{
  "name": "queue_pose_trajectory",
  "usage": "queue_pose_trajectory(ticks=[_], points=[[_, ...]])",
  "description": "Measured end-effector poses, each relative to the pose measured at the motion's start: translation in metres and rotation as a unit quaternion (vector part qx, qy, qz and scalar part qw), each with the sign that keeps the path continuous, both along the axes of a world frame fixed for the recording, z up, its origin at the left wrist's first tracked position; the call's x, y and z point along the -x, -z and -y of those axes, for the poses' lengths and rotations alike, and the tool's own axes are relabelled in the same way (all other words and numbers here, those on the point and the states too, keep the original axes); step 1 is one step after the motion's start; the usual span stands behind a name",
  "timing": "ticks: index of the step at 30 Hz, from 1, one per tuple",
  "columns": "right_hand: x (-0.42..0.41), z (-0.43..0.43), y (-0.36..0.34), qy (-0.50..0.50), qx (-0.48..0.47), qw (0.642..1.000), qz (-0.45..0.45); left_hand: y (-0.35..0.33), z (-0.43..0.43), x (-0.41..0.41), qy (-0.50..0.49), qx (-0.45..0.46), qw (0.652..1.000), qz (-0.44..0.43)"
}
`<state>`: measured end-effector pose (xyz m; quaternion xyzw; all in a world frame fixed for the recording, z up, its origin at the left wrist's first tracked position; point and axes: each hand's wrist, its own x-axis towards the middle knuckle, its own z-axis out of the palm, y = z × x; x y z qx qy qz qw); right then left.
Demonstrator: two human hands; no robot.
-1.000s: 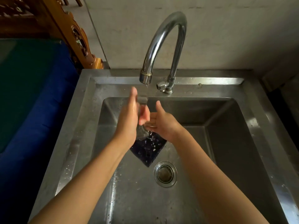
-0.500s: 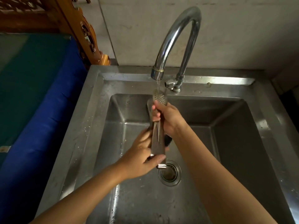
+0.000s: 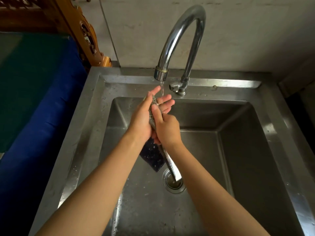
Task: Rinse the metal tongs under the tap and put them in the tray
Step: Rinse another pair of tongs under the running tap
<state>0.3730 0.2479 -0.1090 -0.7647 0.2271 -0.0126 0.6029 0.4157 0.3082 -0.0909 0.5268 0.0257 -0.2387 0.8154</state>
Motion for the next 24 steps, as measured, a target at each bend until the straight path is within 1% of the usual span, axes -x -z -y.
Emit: queue_pose_trajectory(ticks=[1, 2, 3, 5, 7, 8, 10, 12, 14, 16, 17, 19, 20, 22, 24], points=[[-0.002, 0.001, -0.002, 0.023, 0.058, 0.998, 0.005, -0.001, 0.005, 0.003, -0.011, -0.002, 1.0, 0.009], [-0.004, 0.003, -0.004, 0.047, 0.083, 0.995, 0.015, -0.002, 0.009, 0.006, -0.024, -0.003, 1.0, 0.017], [-0.007, 0.004, -0.006, 0.066, 0.079, 0.995, 0.018, -0.001, 0.012, 0.009, -0.036, -0.007, 0.999, 0.024], [-0.014, 0.008, -0.008, 0.081, 0.039, 0.996, -0.001, -0.003, 0.017, 0.016, -0.053, -0.002, 0.998, 0.022], [-0.019, 0.01, -0.011, 0.075, -0.007, 0.997, -0.009, -0.006, 0.02, 0.022, -0.054, -0.011, 0.998, 0.029], [-0.02, 0.009, -0.014, 0.069, -0.027, 0.997, 0.006, -0.009, 0.022, 0.025, -0.048, -0.027, 0.998, 0.037], [-0.02, 0.006, -0.017, 0.033, -0.033, 0.998, 0.037, -0.015, 0.024, 0.025, -0.036, -0.057, 0.996, 0.056], [-0.017, 0.001, -0.02, -0.015, -0.045, 0.997, 0.056, -0.022, 0.026, 0.018, -0.015, -0.039, 0.998, 0.045], [-0.016, -0.001, -0.022, -0.04, -0.092, 0.992, 0.072, -0.028, 0.026, 0.014, -0.012, -0.014, 1.0, 0.02], [-0.019, 0.005, -0.025, -0.041, -0.101, 0.992, 0.07, -0.027, 0.023, 0.018, -0.012, 0.024, 1.0, -0.005], [-0.022, 0.01, -0.027, -0.03, -0.103, 0.992, 0.061, -0.026, 0.023, 0.023, -0.006, 0.025, 1.0, -0.013], [-0.029, 0.017, -0.028, -0.012, -0.126, 0.991, 0.044, -0.025, 0.022, 0.028, -0.002, -0.003, 1.0, -0.014], [-0.028, 0.013, -0.03, -0.022, -0.129, 0.99, 0.053, -0.022, 0.02, 0.024, -0.013, -0.008, 1.0, -0.021], [-0.023, -0.001, -0.031, -0.058, -0.105, 0.988, 0.094, -0.028, 0.015, 0.013, -0.031, -0.011, 0.999, -0.028], [-0.023, -0.007, -0.028, -0.065, -0.113, 0.987, 0.096, -0.029, 0.012, 0.011, -0.026, -0.04, 0.999, -0.025]])
